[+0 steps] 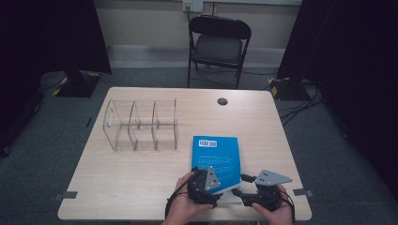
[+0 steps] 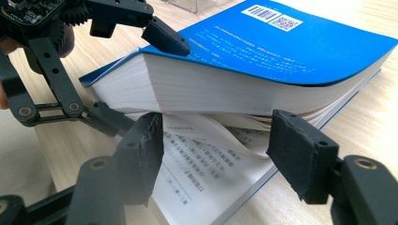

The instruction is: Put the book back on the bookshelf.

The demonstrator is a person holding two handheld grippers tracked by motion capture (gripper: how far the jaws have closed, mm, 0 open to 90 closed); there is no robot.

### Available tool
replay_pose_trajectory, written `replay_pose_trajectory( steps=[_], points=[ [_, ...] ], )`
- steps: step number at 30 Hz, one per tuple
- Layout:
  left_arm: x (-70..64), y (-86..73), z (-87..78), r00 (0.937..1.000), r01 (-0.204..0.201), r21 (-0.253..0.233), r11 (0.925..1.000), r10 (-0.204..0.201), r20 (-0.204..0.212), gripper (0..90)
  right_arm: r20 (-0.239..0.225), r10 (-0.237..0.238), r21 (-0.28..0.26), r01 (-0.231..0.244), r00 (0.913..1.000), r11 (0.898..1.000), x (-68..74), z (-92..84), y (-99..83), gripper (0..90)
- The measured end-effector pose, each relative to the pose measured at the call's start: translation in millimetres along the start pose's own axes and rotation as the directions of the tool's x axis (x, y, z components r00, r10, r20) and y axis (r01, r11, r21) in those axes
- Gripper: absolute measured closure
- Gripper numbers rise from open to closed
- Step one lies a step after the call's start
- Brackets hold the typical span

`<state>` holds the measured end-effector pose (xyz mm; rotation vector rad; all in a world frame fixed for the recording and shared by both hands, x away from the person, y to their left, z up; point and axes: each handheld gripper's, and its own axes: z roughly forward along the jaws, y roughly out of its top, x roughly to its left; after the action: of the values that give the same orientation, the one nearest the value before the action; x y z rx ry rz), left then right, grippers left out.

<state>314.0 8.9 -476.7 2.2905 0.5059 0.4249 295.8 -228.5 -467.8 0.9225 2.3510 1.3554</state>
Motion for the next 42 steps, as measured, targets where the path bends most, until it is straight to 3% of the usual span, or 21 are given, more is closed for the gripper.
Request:
replay_pose_trajectory(
  steps=[7,11,14,20,24,28,29,32,34,35,36,37,38,39,42],
  points=[
    [-4.8,1.9,-4.3,0.9996,-0.029,-0.004,0.9996,0.029,0.002,30.0,-0.007,0.018,-0.004,-0.018,0.9998,1.000,-1.1,0.0,-0.8,36.1],
    [-4.0,4.2,-6.3,0.9996,-0.024,0.018,0.9995,0.024,0.015,35.0,-0.007,0.016,-0.010,-0.016,0.9998,1.000,-1.4,0.1,-0.3,36.1],
    [-6.0,9.3,-8.4,0.9979,-0.061,0.037,0.9974,0.060,0.022,43.8,-0.020,0.040,-0.020,-0.040,0.9990,0.999,-2.6,-0.2,-0.4,36.0],
    [-8.4,16.7,-9.5,0.9969,-0.077,0.086,0.9933,0.075,0.022,51.8,-0.037,0.056,-0.029,-0.057,0.9977,0.998,-4.3,-0.7,-1.3,35.9],
    [-8.3,19.8,-10.7,0.9969,-0.077,0.110,0.9909,0.075,0.023,57.6,-0.032,0.050,-0.027,-0.050,0.9983,0.998,-3.8,-0.4,-0.2,34.7],
    [-8.0,26.8,-12.1,0.9988,-0.046,0.158,0.9864,0.042,0.024,61.3,-0.029,0.023,0.021,-0.022,0.9993,1.000,-5.6,-0.9,-2.0,29.8],
    [-7.3,30.9,-12.7,0.9986,-0.052,0.194,0.9796,0.048,0.024,63.4,-0.025,0.011,0.063,-0.010,0.9996,0.998,-8.6,-1.3,-5.5,27.8],
    [-7.1,34.9,-12.6,0.9992,-0.035,0.223,0.9742,0.031,0.024,65.2,-0.020,0.003,0.088,-0.001,0.9998,0.996,-12.8,-3.9,-9.5,26.2],
    [-5.1,39.5,-13.1,0.9994,-0.029,0.263,0.9643,0.023,0.028,66.6,-0.017,0.005,0.102,-0.003,0.9998,0.995,-16.7,-6.9,-11.7,25.9],
    [-5.1,44.4,-12.5,0.9993,-0.034,0.303,0.9524,0.027,0.027,67.6,-0.009,0.000,0.112,0.001,1.0000,0.994,-20.4,-9.5,-13.4,25.6],
    [-5.2,46.9,-11.9,0.9991,-0.036,0.323,0.9456,0.028,0.030,67.9,-0.010,0.005,0.114,-0.003,0.9999,0.993,-21.6,-10.4,-14.0,25.3],
    [-5.2,46.9,-11.9,0.9991,-0.036,0.323,0.9456,0.028,0.030,68.2,-0.010,0.005,0.114,-0.003,0.9999,0.993,-21.6,-10.4,-14.0,25.3],
    [-3.8,51.1,-11.4,0.9991,-0.034,0.349,0.9365,0.023,0.037,68.7,-0.015,0.006,0.125,-0.004,0.9999,0.992,-25.0,-12.4,-16.7,25.2],
    [-3.8,51.1,-11.4,0.9991,-0.034,0.349,0.9365,0.023,0.037,69.0,-0.015,0.006,0.125,-0.004,0.9999,0.992,-25.0,-12.4,-16.7,25.2],
    [-0.5,58.9,-12.3,0.9988,-0.029,0.402,0.9151,0.010,0.049,70.2,-0.020,0.012,0.143,-0.009,0.9997,0.990,-31.5,-12.2,-22.1,25.1]
  ],
)
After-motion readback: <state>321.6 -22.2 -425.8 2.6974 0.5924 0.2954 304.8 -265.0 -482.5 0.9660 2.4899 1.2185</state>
